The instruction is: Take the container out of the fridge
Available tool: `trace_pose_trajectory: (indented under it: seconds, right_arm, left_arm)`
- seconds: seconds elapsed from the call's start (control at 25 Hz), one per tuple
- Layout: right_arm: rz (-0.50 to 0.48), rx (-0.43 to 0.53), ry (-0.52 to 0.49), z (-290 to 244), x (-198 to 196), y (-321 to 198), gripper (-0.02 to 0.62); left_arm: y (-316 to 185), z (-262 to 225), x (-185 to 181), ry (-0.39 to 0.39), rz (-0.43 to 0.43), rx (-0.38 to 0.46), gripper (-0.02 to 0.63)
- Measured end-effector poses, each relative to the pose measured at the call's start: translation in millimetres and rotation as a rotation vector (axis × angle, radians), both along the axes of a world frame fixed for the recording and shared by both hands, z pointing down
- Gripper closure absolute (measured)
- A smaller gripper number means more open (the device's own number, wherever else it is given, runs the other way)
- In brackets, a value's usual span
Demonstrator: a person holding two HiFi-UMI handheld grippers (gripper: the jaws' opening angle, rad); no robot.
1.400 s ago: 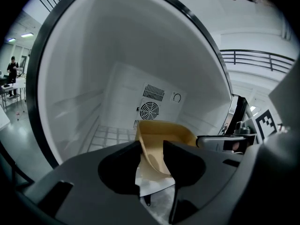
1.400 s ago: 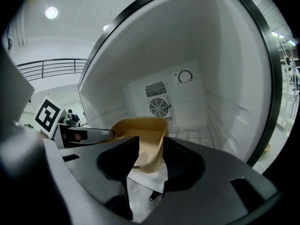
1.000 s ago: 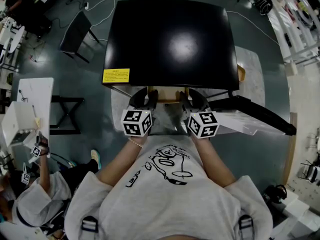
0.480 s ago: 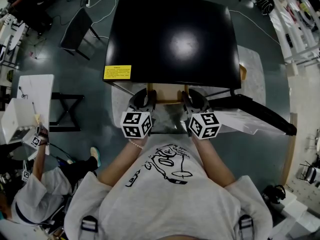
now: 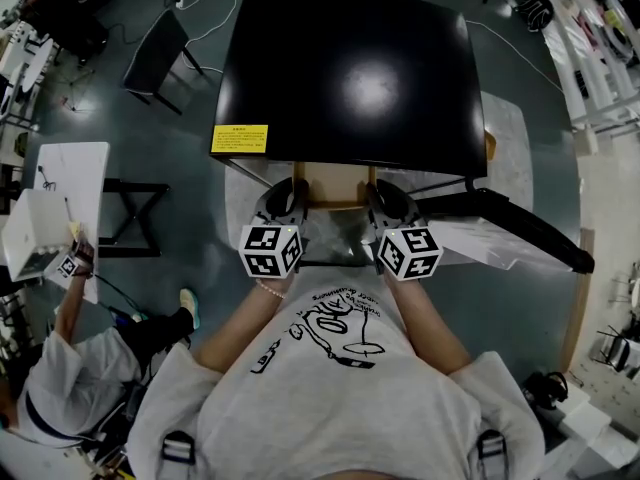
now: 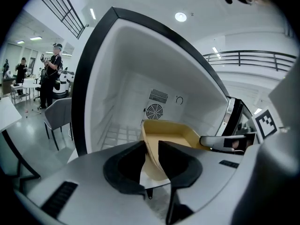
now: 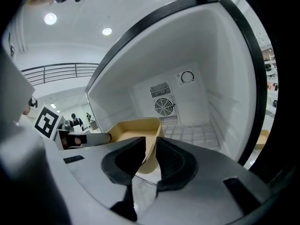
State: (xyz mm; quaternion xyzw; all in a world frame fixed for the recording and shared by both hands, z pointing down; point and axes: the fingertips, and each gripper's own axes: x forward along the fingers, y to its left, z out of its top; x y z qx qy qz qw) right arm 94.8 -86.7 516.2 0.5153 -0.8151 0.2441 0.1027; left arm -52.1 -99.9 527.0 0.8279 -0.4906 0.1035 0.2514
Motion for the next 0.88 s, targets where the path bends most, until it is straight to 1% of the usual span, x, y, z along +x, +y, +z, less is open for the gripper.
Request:
trace_pose_trajectory:
  seconds: [0.36,0.88]
  right_arm:
    - [-0.018,-0.017,0.008,7.2,-3.3,8.2,0.528]
    - [-0.035,-0.036,0.016,15.3,-6.2,17.6,0.54]
  left_arm:
    - [5.4,5.3,-7.5,-0.012,-0.02,-0.009,0.535]
    - [18.1,15.5,-12.8,-0.025,-0.039,-0.033,0.549]
